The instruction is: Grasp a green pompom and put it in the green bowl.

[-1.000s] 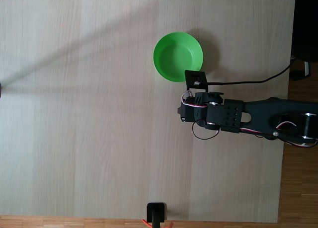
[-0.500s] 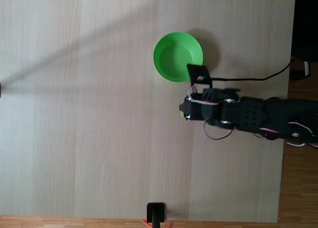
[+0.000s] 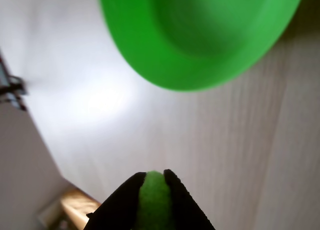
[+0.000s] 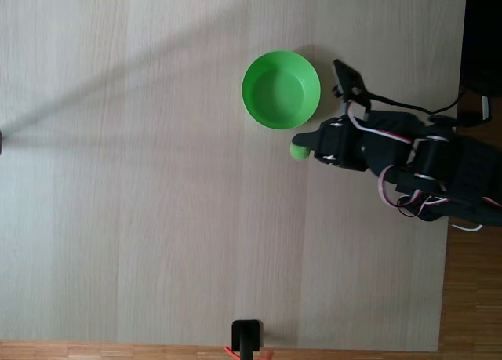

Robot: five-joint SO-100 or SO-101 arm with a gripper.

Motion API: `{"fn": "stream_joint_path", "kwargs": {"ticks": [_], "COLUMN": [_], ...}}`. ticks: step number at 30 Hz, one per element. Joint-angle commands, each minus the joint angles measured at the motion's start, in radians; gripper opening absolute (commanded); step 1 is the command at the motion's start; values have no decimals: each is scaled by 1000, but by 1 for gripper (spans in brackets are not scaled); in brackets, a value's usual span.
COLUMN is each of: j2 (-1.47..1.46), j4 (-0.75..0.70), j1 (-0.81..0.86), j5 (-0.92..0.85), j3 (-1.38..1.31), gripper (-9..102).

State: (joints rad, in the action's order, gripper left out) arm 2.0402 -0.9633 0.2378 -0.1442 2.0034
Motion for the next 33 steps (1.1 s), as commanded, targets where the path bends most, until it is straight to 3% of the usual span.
{"fn": "stream_joint_path", "kwargs": {"ticks": [1,13,29,33], "j2": [48,-114,-509,-520], "j4": [-2,29,51,51], "j1": [49,244,215,218], "j5": [-9,-115,-117,-117], "j3": [-9,-64,-235,-245], "gripper": [0,0,0,5]}}
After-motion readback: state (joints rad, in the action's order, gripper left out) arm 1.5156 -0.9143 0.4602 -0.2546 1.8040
